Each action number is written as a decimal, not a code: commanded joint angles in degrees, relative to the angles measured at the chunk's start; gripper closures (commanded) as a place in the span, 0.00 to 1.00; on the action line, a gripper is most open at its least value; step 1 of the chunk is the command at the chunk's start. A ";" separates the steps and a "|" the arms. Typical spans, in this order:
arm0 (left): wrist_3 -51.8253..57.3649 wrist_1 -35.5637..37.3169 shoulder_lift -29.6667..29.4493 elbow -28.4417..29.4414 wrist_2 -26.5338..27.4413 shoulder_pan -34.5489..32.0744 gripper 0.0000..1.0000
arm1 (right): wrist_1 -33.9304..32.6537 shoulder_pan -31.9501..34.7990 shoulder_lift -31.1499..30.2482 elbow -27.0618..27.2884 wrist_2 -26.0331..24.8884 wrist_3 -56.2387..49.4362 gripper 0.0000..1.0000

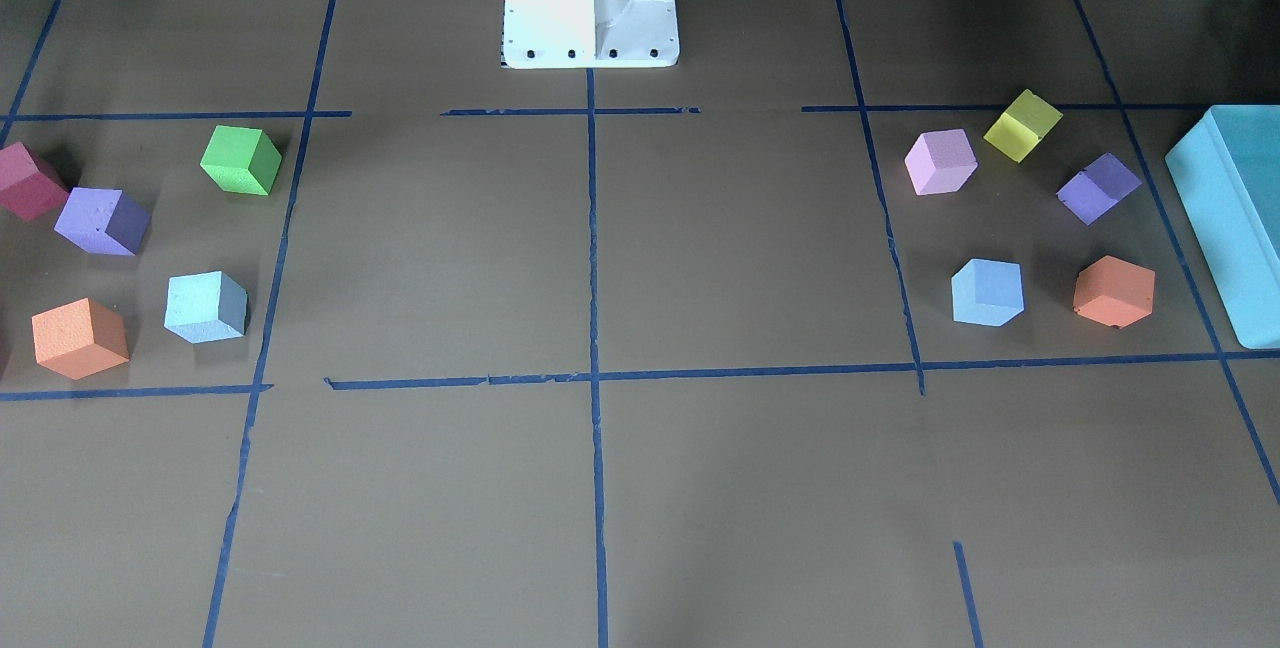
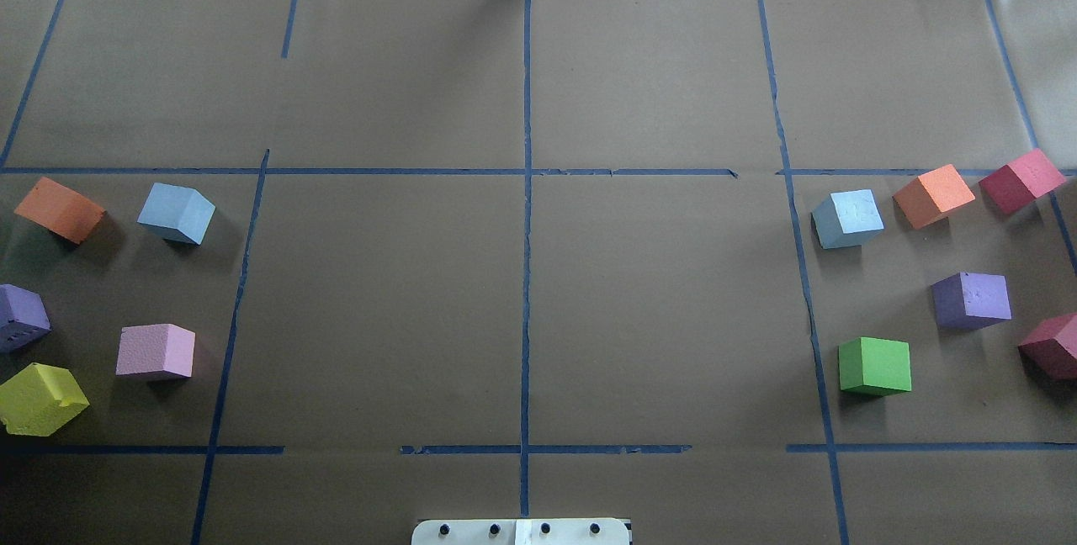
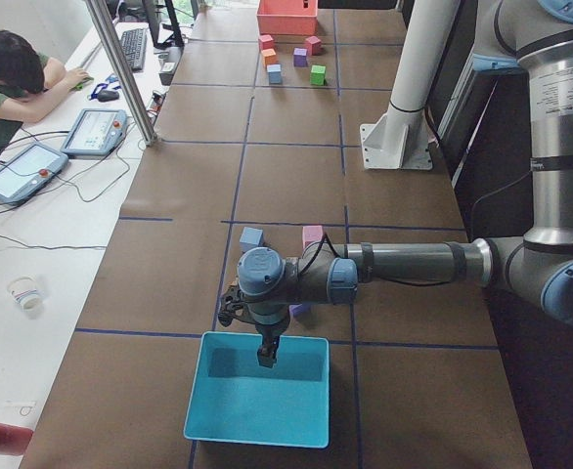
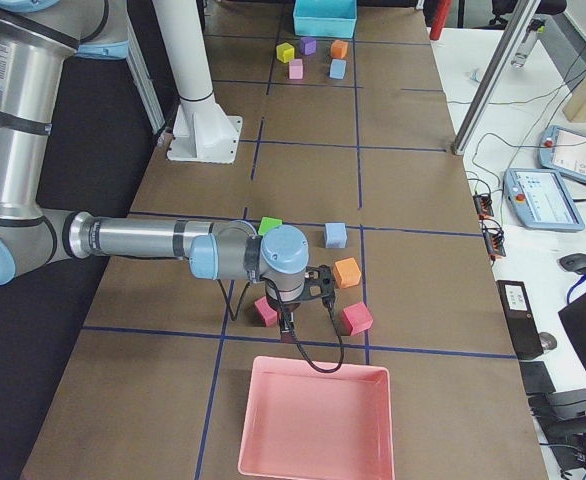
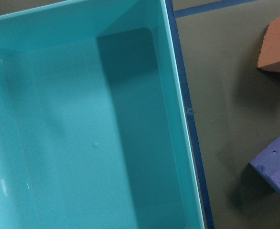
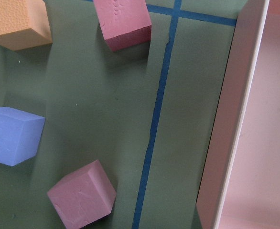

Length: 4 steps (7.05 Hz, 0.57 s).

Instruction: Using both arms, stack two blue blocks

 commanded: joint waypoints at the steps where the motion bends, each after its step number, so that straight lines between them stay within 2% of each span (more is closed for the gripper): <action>1: 0.09 -0.09 0.09 0.09 0.04 0.00 0.00 | 0.10 -0.01 0.00 0.00 0.09 0.00 0.00; 2: 0.00 -0.09 0.09 0.09 -0.05 0.09 0.00 | 0.71 -0.53 0.52 0.00 2.09 1.04 0.00; 3: 0.09 -0.09 0.00 0.17 -0.13 0.00 0.00 | 1.23 -2.80 2.18 0.17 6.37 6.28 0.00; 4: 0.00 -0.09 0.00 0.17 -0.14 0.09 0.00 | 4.29 -6.39 5.16 0.52 6.33 11.11 0.00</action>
